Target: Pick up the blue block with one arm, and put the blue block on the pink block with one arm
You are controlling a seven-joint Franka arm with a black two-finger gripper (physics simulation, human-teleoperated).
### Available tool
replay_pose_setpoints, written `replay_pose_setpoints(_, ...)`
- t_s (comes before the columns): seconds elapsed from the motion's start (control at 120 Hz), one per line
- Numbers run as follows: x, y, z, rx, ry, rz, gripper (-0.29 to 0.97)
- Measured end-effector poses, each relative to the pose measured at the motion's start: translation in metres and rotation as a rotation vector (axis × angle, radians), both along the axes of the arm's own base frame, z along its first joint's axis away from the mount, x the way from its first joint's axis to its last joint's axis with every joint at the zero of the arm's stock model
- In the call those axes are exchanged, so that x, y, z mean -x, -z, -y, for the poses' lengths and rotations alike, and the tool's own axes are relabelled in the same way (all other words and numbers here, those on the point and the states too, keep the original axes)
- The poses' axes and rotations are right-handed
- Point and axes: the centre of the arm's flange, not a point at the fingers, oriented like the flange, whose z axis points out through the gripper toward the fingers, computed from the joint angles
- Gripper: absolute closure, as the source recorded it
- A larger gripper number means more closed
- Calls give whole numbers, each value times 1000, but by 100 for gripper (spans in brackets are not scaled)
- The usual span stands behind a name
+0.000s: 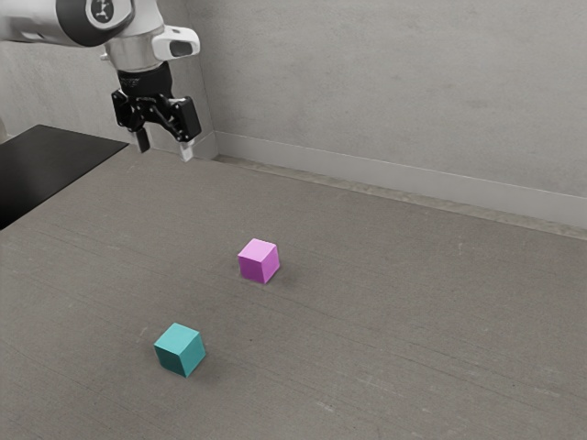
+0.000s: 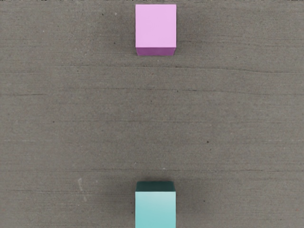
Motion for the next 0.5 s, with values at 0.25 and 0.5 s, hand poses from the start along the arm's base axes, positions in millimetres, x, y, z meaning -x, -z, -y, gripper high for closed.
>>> replay_pose_setpoints(0.25, -7, -43, -70, 69, -107, 15, 0)
replay_pose_setpoints(0.5, 47, -126, 96, -51, 258, 58, 0)
